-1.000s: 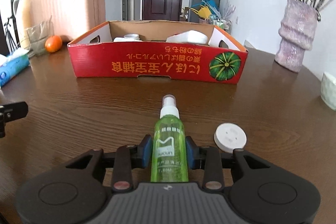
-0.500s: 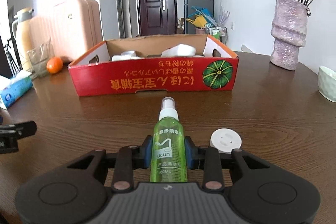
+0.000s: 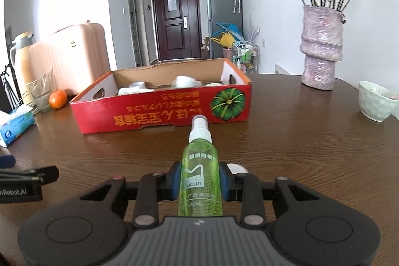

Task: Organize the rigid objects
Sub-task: 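Lift the green spray bottle with the right tool while moving the left tool toward the white cap, then lower the left tool onto the white round cap and close it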

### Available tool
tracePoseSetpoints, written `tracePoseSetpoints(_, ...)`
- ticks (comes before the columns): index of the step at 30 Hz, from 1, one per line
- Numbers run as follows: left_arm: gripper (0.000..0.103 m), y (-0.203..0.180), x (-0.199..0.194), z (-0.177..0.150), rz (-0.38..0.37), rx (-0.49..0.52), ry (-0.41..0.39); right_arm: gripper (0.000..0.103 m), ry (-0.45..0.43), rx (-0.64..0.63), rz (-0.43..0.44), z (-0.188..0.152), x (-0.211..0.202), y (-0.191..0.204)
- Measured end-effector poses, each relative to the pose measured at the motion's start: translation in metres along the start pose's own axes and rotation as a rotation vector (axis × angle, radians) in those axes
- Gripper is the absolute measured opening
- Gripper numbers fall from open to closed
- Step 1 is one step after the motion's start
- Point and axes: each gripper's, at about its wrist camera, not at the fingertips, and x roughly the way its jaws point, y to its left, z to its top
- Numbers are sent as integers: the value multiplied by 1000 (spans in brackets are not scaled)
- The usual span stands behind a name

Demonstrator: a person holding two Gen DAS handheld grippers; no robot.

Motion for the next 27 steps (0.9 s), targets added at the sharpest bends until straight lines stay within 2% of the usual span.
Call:
tracePoseSetpoints(9, 103, -37, 5, 4, -29, 14, 21, 30, -12, 16, -28, 3, -2, -39)
tracePoseSetpoints(27, 103, -142, 17, 12, -116, 110, 51, 30, -19, 35, -59, 7, -5, -99)
